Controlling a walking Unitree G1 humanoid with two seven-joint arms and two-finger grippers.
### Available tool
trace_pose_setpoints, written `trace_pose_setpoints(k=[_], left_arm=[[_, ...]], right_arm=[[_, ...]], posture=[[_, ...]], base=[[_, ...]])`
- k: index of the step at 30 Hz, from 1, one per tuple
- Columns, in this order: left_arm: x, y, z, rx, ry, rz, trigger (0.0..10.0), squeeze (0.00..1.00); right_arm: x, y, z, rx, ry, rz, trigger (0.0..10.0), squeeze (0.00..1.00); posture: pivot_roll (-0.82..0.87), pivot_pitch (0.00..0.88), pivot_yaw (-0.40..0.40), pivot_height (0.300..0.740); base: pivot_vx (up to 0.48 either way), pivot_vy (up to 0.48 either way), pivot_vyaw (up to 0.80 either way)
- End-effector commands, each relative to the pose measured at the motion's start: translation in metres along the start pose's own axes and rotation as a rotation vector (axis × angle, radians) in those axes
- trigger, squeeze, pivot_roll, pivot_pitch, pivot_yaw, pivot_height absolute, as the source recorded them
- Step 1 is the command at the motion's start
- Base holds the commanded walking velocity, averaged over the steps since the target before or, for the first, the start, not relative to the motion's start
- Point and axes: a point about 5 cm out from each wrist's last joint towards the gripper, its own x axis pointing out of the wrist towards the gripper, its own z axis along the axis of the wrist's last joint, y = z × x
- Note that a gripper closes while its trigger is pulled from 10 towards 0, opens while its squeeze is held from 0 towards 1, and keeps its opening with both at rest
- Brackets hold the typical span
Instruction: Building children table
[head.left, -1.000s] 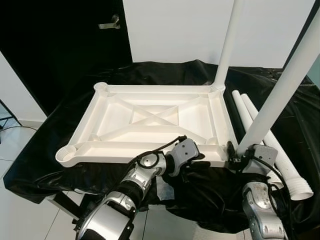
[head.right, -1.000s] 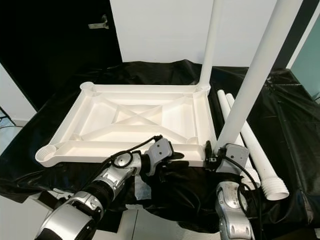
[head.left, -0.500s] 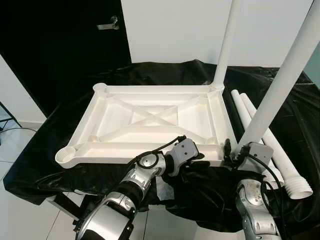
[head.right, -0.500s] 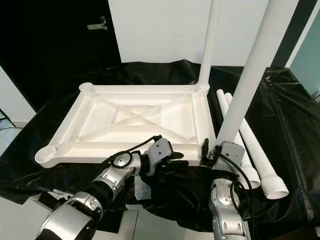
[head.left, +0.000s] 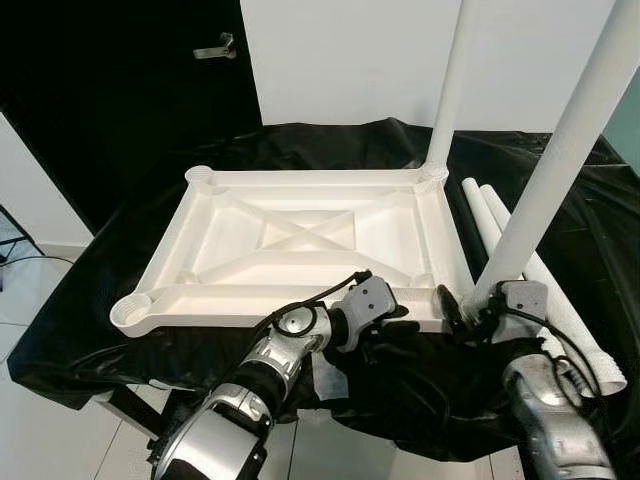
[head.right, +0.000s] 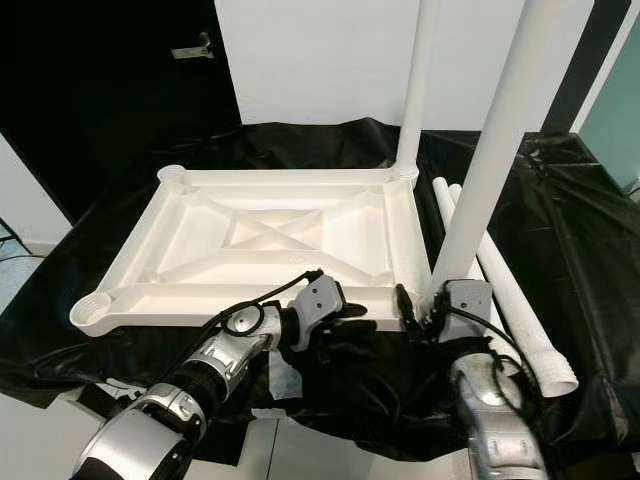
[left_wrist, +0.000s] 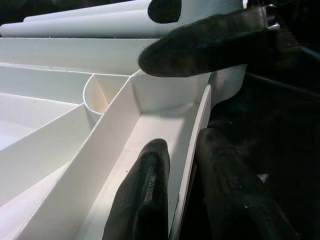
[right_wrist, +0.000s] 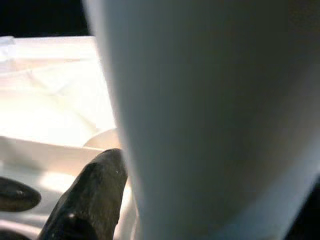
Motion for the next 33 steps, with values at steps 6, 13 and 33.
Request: trace_pose_setpoints(k=[6, 13, 33], left_arm=[[-0.005, -0.030, -0.046, -0.135, 0.184, -0.125, 10.0, 0.00], [-0.005, -0.030, -0.045, -0.129, 0.184, -0.131, 10.0, 0.00], [-0.005, -0.030, -0.045, -0.128, 0.185, -0.132, 10.0, 0.00]], right_arm=[[-0.010, 0.005, -0.013, -0.026, 0.092, 0.167, 10.0, 0.00], [-0.020, 0.005, -0.010, -0.079, 0.109, 0.348, 0.0, 0.00], [-0.025, 0.020, -0.028, -0.005, 0.140, 0.148, 0.0, 0.00]], posture=[[-0.15, 0.000, 0.053, 0.740], [-0.15, 0.000, 0.055, 0.740], [-0.14, 0.000, 0.046, 0.740]], base=[[0.000, 0.000, 0.00], [0.000, 0.000, 0.00], [0.000, 0.000, 0.00]])
